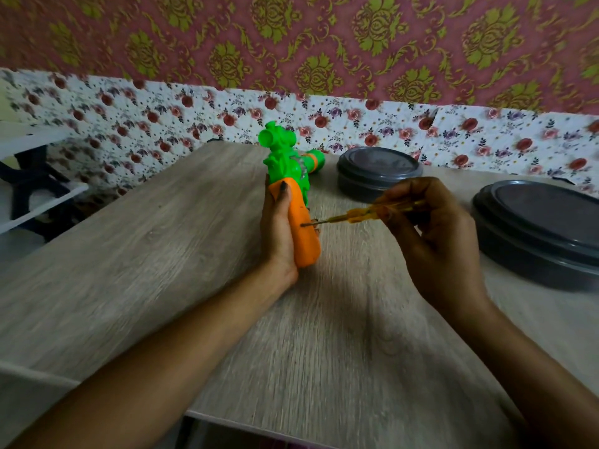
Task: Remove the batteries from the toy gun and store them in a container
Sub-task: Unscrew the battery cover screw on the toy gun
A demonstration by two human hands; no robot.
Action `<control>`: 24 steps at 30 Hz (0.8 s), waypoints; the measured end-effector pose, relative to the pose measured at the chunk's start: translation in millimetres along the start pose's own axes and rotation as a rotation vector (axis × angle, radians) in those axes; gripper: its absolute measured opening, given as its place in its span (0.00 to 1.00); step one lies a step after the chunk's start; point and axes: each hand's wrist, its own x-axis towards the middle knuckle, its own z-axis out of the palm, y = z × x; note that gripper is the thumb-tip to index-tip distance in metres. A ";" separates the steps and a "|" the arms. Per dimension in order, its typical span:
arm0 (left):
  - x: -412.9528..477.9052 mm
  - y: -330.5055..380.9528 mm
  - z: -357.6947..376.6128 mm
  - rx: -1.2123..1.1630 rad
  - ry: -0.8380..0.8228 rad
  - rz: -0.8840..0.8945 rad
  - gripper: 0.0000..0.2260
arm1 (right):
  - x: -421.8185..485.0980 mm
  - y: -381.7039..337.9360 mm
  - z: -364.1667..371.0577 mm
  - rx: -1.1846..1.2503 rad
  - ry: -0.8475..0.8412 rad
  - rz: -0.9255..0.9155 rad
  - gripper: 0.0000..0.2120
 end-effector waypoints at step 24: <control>12.4 -11.1 -9.8 0.094 -0.076 0.150 0.37 | 45.0 -30.5 39.5 0.431 0.150 0.099 0.11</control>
